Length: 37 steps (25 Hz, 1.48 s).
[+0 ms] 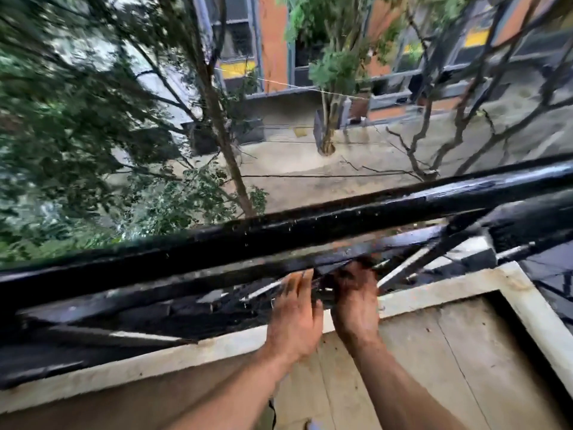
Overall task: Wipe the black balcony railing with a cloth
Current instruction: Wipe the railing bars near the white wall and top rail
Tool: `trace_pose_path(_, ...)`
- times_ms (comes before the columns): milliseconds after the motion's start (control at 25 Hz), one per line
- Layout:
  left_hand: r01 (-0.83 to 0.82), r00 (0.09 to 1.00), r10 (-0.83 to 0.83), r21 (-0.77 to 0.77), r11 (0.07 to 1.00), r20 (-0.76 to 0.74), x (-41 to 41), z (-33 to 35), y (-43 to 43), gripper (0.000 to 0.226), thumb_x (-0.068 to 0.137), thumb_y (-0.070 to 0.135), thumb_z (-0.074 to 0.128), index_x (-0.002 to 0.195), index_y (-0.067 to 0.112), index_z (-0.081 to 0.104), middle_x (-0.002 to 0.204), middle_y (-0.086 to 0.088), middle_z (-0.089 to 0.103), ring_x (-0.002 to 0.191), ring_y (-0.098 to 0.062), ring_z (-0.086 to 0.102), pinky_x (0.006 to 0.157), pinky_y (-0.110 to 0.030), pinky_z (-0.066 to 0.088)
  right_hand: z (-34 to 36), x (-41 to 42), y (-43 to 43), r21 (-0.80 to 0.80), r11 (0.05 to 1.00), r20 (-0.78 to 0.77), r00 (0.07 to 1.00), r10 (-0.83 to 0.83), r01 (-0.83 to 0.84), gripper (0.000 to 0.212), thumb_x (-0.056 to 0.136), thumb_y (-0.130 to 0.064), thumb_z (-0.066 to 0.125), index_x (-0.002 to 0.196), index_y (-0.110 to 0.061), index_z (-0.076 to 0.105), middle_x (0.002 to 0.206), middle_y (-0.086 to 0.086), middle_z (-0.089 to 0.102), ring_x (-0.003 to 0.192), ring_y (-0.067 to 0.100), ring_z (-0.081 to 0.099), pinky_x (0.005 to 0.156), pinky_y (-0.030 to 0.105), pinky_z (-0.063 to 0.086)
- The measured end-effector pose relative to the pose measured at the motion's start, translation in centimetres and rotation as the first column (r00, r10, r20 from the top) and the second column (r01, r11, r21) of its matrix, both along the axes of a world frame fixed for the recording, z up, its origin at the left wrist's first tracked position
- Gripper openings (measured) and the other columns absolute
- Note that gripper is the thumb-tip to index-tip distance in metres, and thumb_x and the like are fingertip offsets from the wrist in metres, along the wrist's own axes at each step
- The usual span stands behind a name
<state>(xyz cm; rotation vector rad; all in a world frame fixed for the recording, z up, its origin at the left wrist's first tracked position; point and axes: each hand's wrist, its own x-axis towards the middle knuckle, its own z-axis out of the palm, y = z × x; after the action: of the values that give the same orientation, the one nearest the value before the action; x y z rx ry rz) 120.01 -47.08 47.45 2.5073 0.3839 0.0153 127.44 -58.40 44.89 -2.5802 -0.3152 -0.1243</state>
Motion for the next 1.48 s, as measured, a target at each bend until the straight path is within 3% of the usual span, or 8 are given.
trace_pose_path(80,-0.085,0.996,0.084,-0.026,0.996,-0.016,0.9,-1.7,0.0,0.068,0.088,0.027,0.051,0.152,0.012,0.031,0.154,-0.011,0.039,0.144,-0.029,0.033,0.121,-0.035,0.024,-1.6,0.6,-1.3,-0.261,0.947,0.086,0.972,0.218,-0.189,0.045,0.078,-0.015,0.068,0.119,-0.03,0.057,0.111,0.007,0.046,0.091,0.04,0.057,0.062,0.044,0.056)
trace_pose_path(280,-0.168,0.984,0.17,-0.028,0.985,0.06,1.7,-3.3,0.9,0.065,0.078,0.004,0.061,0.14,0.017,0.044,0.134,-0.007,0.052,0.125,-0.02,0.041,0.109,-0.04,0.038,-1.3,1.5,-2.2,-0.15,0.934,0.013,0.946,-0.325,0.324,0.059,0.088,-0.015,0.06,0.142,-0.036,0.046,0.11,0.018,0.047,0.095,0.04,0.052,0.065,0.044,0.05)
trace_pose_path(480,-0.143,0.985,0.149,-0.072,0.987,0.084,0.7,-5.0,1.3,0.071,0.083,0.014,0.062,0.148,0.02,0.036,0.141,-0.004,0.047,0.133,-0.022,0.038,0.114,-0.031,0.027,-7.0,-4.5,5.4,-0.364,0.793,-0.489,0.825,0.284,-0.489,0.049,0.099,-0.026,0.052,0.146,-0.024,0.039,0.132,0.011,0.052,0.119,0.035,0.055,0.094,0.042,0.053)
trace_pose_path(760,-0.051,0.988,0.065,-0.1,0.994,0.139,0.1,-5.8,2.3,0.076,0.075,0.013,0.051,0.15,0.018,0.035,0.143,-0.004,0.046,0.132,-0.026,0.042,0.115,-0.041,0.035,-2.3,0.2,-2.0,-0.042,0.963,0.031,0.963,-0.266,0.267,0.071,0.092,-0.021,0.062,0.151,-0.042,0.029,0.11,0.019,0.05,0.093,0.04,0.056,0.074,0.047,0.051)
trace_pose_path(920,-0.067,0.982,0.089,-0.134,0.989,0.164,-0.2,-6.2,2.4,0.081,0.077,0.008,0.052,0.155,0.018,0.032,0.152,-0.003,0.04,0.14,-0.022,0.035,0.121,-0.036,0.027,-5.1,-0.9,0.5,-0.175,0.972,-0.007,0.987,-0.16,0.157,0.083,0.089,-0.029,0.066,0.155,-0.04,0.016,0.11,0.021,0.051,0.091,0.041,0.058,0.066,0.047,0.052)
trace_pose_path(1160,-0.017,0.998,0.027,-0.19,0.982,0.05,-1.8,-5.9,3.5,0.082,0.085,0.017,0.052,0.159,0.03,0.019,0.163,0.005,0.025,0.147,-0.014,0.032,0.12,-0.033,0.033,-12.0,-6.3,7.3,0.192,0.976,-0.604,0.771,0.201,-0.105,0.045,0.103,-0.017,0.049,0.146,-0.03,0.042,0.139,0.019,0.054,0.104,0.031,0.063,0.08,0.04,0.057)
trace_pose_path(1360,-0.058,0.991,0.088,-0.279,0.958,0.098,-3.1,-4.8,5.2,0.066,0.088,0.011,0.052,0.151,0.027,0.043,0.15,0.005,0.051,0.132,-0.012,0.052,0.113,-0.026,0.04,-6.0,-6.3,7.0,0.591,0.653,-0.794,0.487,0.365,0.474,0.026,0.092,-0.002,0.051,0.098,-0.016,0.072,0.09,0.01,0.061,0.063,0.008,0.052,0.054,0.019,0.045)
trace_pose_path(1480,-0.149,0.937,0.236,-0.314,0.938,0.259,-3.9,-4.7,5.8,0.04,0.089,0.018,0.051,0.125,0.022,0.069,0.116,0.006,0.074,0.101,-0.007,0.069,0.092,-0.025,0.054,-0.4,-6.3,4.6,0.815,0.235,-0.565,0.817,0.118,0.53,0.045,0.075,0.002,0.056,0.118,-0.003,0.065,0.09,0.009,0.059,0.062,0.007,0.057,0.054,0.022,0.049)
